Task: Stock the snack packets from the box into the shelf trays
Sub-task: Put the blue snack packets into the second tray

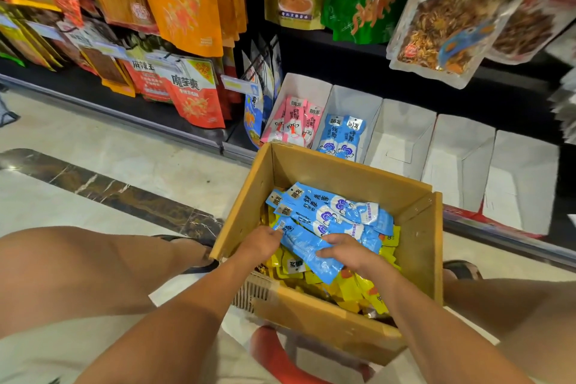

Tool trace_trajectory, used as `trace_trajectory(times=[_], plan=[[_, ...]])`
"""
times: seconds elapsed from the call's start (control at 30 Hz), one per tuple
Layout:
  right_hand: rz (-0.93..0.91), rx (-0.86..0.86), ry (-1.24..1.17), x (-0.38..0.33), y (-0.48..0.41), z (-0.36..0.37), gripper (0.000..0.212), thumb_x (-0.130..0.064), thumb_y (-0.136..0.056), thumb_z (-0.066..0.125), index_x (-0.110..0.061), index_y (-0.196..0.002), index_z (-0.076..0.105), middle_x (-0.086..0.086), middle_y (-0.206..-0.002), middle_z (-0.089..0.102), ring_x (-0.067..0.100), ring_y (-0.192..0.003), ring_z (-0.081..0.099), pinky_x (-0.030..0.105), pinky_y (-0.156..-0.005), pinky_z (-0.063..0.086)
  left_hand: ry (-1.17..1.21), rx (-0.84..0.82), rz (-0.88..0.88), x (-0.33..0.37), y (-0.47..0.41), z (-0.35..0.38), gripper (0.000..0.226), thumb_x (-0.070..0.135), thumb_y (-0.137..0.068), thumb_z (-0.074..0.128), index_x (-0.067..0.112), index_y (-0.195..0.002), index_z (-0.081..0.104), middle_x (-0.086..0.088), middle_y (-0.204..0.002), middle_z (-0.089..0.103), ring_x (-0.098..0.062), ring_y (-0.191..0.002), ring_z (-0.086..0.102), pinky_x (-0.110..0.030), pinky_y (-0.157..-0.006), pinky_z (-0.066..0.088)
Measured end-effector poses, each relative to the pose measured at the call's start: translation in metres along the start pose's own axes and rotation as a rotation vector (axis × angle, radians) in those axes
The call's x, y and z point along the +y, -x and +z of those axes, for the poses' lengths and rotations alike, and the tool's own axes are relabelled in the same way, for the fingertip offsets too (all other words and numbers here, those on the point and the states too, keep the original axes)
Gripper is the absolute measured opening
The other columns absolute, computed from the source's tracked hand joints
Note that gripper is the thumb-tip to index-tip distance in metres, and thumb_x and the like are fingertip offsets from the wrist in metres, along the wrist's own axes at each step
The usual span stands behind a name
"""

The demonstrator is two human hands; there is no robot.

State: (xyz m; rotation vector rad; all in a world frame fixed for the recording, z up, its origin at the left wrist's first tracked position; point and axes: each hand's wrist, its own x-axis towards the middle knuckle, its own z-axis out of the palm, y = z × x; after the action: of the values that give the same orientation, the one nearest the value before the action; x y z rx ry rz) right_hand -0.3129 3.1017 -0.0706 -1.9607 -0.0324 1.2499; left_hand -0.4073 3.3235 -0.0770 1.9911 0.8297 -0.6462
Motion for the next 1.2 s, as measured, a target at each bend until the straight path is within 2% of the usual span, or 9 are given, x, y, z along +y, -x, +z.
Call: trace_trajectory(times=[0.1,0.27,0.4,0.5,0.67,0.77,0.87,1.03,1.2], plan=[[-0.006,-0.024,-0.072,0.005,0.004,-0.009,0.066,-0.024,-0.087,0.078,-0.019,-0.145,0.047,0.004,-0.157,0.039,0.023,-0.143,0.039,0.034,-0.109,0.037,0.113,0.018,-0.114,0.013,0.0,0.001,0.052,0.057,-0.106,0.041,0.019,-0.07,0.043,-0.003,-0.066,0.049,-0.022,-0.055,0.041,-0.036,-0.061,0.037],[-0.041,-0.019,-0.108,0.007,0.017,-0.017,0.065,-0.019,-0.085,0.08,-0.016,-0.143,0.05,0.001,-0.152,0.044,0.017,-0.143,0.038,0.034,-0.114,0.036,0.688,-0.029,-0.209,0.035,0.011,-0.002,0.039,0.041,-0.103,0.06,0.014,-0.128,0.045,-0.011,-0.125,0.06,-0.033,-0.103,0.069,-0.044,-0.081,0.057],[-0.064,-0.047,-0.242,0.004,0.02,-0.015,0.076,-0.035,-0.065,0.095,-0.019,-0.131,0.062,-0.002,-0.141,0.058,0.017,-0.134,0.05,0.046,-0.116,0.038,0.987,-0.034,-0.166,0.043,0.013,-0.001,0.032,0.021,-0.098,0.07,0.007,-0.126,0.059,-0.009,-0.126,0.067,-0.027,-0.093,0.07,-0.042,-0.084,0.058],[-0.087,-0.072,-0.324,-0.001,0.02,-0.008,0.038,-0.015,-0.08,0.084,-0.026,-0.112,0.068,0.001,-0.124,0.07,0.021,-0.118,0.064,0.047,-0.109,0.046,1.079,-0.185,-0.128,0.049,0.021,-0.001,0.028,0.015,-0.096,0.072,0.01,-0.123,0.066,-0.01,-0.114,0.076,-0.03,-0.1,0.073,-0.044,-0.086,0.06],[-0.16,0.048,-0.175,-0.003,0.003,0.005,0.04,-0.022,-0.085,0.079,-0.027,-0.122,0.065,0.0,-0.129,0.066,0.016,-0.124,0.058,0.04,-0.106,0.048,0.95,-0.088,0.08,0.05,0.02,-0.008,0.014,0.015,-0.101,0.066,0.017,-0.114,0.068,-0.007,-0.117,0.076,-0.024,-0.099,0.073,-0.04,-0.076,0.06],[-0.15,0.161,0.01,0.006,-0.007,0.003,0.036,-0.018,-0.092,0.069,-0.03,-0.125,0.061,0.006,-0.13,0.065,0.018,-0.116,0.062,0.032,-0.093,0.051,0.668,0.126,0.264,0.038,0.011,-0.024,0.015,0.016,-0.101,0.065,0.026,-0.111,0.069,-0.005,-0.118,0.075,-0.024,-0.103,0.072,-0.05,-0.087,0.06],[-0.104,0.243,0.364,0.023,-0.014,-0.003,0.047,-0.024,-0.095,0.065,-0.023,-0.14,0.054,0.005,-0.142,0.056,0.021,-0.125,0.057,0.03,-0.097,0.048,0.51,0.255,0.302,0.022,0.003,-0.036,0.013,0.021,-0.101,0.065,0.031,-0.11,0.068,-0.001,-0.114,0.074,-0.025,-0.104,0.071,-0.053,-0.091,0.058],[-0.066,0.252,0.801,0.031,-0.023,0.0,0.053,-0.023,-0.092,0.059,-0.031,-0.144,0.05,0.004,-0.153,0.044,0.028,-0.138,0.041,0.042,-0.108,0.041,0.45,0.375,0.273,0.013,-0.002,-0.046,0.018,0.023,-0.101,0.066,0.024,-0.119,0.066,-0.001,-0.11,0.07,-0.021,-0.095,0.066,-0.036,-0.079,0.053],[-0.174,0.161,1.073,0.019,-0.041,0.019,0.043,-0.027,-0.098,0.049,-0.038,-0.14,0.054,0.007,-0.166,0.017,0.034,-0.151,0.014,0.055,-0.12,0.019,0.507,0.39,0.245,0.004,-0.002,-0.049,0.017,0.017,-0.1,0.065,0.019,-0.117,0.068,0.0,-0.106,0.071,-0.022,-0.097,0.068,-0.035,-0.08,0.054]])
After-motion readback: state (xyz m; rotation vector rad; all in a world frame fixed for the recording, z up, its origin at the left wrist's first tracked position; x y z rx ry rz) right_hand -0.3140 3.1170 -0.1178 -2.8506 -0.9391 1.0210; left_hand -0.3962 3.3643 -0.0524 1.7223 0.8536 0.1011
